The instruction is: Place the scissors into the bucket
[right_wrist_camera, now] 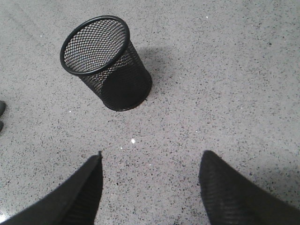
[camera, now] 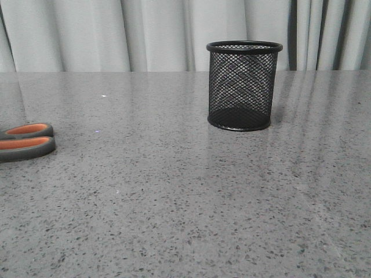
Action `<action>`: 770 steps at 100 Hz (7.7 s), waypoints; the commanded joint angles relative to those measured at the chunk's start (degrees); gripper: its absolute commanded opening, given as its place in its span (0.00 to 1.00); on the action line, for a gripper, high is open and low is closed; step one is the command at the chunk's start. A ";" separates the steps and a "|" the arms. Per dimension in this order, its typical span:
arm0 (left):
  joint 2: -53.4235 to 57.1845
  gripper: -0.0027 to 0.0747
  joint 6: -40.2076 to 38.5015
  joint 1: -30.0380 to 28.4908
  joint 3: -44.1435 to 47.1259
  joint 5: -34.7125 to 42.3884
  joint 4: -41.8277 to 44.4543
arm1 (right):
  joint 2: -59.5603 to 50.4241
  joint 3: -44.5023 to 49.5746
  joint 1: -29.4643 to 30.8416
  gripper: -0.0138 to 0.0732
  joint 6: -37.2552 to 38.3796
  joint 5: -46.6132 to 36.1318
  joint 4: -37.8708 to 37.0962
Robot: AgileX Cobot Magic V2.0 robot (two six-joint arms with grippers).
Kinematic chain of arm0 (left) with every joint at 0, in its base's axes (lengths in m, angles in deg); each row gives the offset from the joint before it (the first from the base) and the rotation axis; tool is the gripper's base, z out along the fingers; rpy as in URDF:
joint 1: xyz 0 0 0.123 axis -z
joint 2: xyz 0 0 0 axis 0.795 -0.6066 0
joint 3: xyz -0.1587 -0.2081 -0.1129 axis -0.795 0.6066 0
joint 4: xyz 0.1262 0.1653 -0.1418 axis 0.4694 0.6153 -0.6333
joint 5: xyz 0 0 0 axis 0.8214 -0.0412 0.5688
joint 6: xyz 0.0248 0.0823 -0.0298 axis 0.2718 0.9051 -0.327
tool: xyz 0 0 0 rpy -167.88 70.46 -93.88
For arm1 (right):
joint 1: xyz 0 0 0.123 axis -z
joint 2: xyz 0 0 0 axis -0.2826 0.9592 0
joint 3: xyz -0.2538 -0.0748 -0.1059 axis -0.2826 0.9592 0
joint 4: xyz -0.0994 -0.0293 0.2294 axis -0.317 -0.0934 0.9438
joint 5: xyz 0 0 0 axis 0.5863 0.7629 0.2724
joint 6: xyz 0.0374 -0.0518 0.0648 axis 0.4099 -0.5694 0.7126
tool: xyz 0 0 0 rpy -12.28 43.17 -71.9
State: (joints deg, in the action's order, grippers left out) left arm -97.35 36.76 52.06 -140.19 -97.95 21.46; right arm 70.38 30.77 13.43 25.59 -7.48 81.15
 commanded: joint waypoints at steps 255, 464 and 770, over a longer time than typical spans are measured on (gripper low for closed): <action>-25.58 0.34 14.86 8.22 -2.01 3.61 12.74 | 0.21 -1.96 0.34 0.62 -0.63 -2.43 0.82; -6.10 0.01 -16.63 45.55 -30.55 7.11 22.79 | 0.21 -2.24 0.34 0.62 -28.31 1.50 55.93; -1.83 0.65 -35.32 27.12 -38.39 9.72 45.01 | 41.89 -48.59 -2.27 0.11 -14.04 17.90 2.89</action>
State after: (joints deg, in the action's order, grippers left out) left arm -100.48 2.31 79.41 -176.98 -91.58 66.06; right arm 112.17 -14.72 12.17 11.62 11.72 83.74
